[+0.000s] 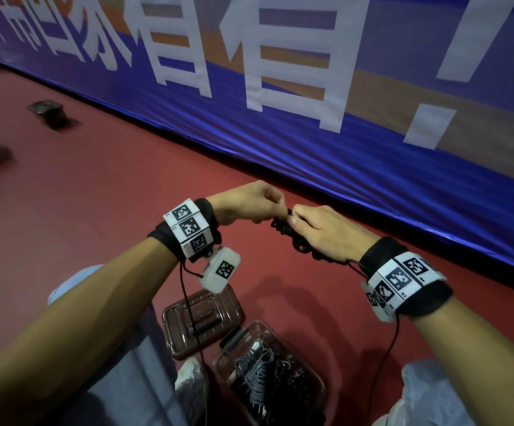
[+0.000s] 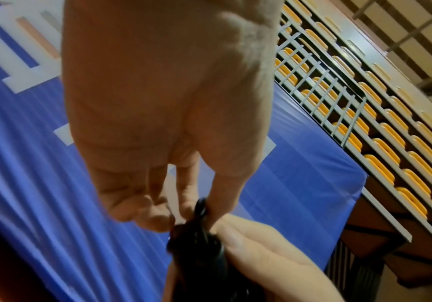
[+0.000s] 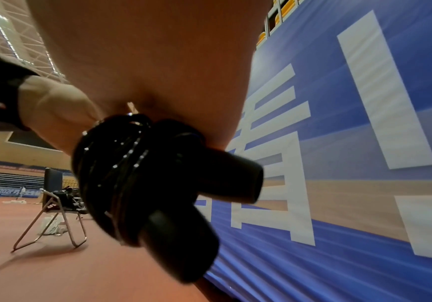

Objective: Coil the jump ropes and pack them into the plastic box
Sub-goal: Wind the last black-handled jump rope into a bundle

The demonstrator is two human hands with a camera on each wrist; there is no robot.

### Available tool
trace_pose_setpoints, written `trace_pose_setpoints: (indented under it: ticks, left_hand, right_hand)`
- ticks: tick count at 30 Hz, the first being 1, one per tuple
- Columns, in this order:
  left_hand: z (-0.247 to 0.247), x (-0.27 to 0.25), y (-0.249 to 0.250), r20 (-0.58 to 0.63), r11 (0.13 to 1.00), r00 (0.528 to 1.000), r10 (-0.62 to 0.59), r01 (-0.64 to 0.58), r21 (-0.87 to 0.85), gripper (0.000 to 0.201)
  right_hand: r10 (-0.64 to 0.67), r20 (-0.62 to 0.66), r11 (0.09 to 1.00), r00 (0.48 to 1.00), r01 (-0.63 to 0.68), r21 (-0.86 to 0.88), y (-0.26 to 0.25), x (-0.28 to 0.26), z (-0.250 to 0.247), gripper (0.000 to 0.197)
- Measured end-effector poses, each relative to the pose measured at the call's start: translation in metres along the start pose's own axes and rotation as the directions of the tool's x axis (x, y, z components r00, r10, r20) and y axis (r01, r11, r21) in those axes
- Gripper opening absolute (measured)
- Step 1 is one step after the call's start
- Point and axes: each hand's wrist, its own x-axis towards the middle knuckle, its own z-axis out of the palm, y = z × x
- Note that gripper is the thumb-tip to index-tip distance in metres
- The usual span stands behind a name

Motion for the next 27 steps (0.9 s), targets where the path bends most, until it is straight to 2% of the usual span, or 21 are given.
trace_pose_setpoints:
  ticks: [3, 5, 7, 9, 11, 13, 16, 19, 22, 24, 27]
  left_hand:
    - [0.004, 0.002, -0.002, -0.048, 0.985, 0.994, 0.100, -0.106, -0.136, 0.014]
    - [0.011, 0.006, -0.002, -0.087, 0.929, 0.988, 0.131, -0.153, -0.337, 0.013]
    - [0.014, 0.007, 0.000, -0.064, 0.794, 0.991, 0.118, -0.133, -0.593, 0.009]
    - [0.012, 0.006, 0.002, -0.006, 0.647, 0.994, 0.113, -0.078, -0.759, 0.010]
    - [0.012, 0.004, 0.004, -0.009, 0.608, 0.990, 0.140, -0.093, -0.789, 0.019]
    - [0.017, 0.005, 0.005, -0.071, 0.597, 0.983, 0.170, -0.160, -0.786, 0.024]
    - [0.023, 0.009, 0.006, -0.140, 0.527, 0.973, 0.181, -0.216, -0.822, 0.016]
    - [0.029, 0.015, 0.005, -0.127, 0.482, 0.975, 0.179, -0.200, -0.853, 0.009]
    - [0.033, 0.021, 0.003, -0.190, 0.522, 0.970, 0.153, -0.243, -0.818, 0.004]
    - [0.034, 0.024, 0.001, -0.230, 0.539, 0.964, 0.131, -0.264, -0.800, 0.010]
    - [0.036, 0.026, 0.000, -0.199, 0.520, 0.965, 0.169, -0.259, -0.814, 0.023]
  right_hand:
    - [0.012, -0.066, 0.999, 0.998, -0.015, -0.038, 0.005, -0.001, -0.007, 0.035]
    - [0.028, -0.139, 1.000, 0.990, -0.027, 0.011, 0.005, -0.001, -0.009, 0.037]
    - [0.080, -0.229, 0.994, 0.970, -0.060, 0.089, 0.006, 0.001, -0.010, 0.039]
    - [0.155, -0.298, 0.970, 0.942, -0.088, 0.225, 0.010, 0.004, -0.012, 0.044]
    - [0.208, -0.311, 0.924, 0.927, -0.082, 0.372, 0.010, 0.005, -0.015, 0.050]
    - [0.231, -0.297, 0.863, 0.927, -0.054, 0.502, 0.005, 0.005, -0.015, 0.051]
    - [0.261, -0.277, 0.749, 0.925, -0.014, 0.662, -0.005, 0.003, -0.011, 0.044]
    - [0.304, -0.315, 0.734, 0.899, -0.009, 0.680, -0.009, 0.003, -0.001, 0.047]
    - [0.354, -0.349, 0.719, 0.868, -0.013, 0.695, -0.013, 0.006, 0.007, 0.043]
    - [0.381, -0.357, 0.684, 0.853, -0.001, 0.730, -0.014, 0.006, 0.007, 0.034]
    - [0.365, -0.363, 0.620, 0.857, 0.067, 0.782, -0.016, 0.006, 0.003, 0.024]
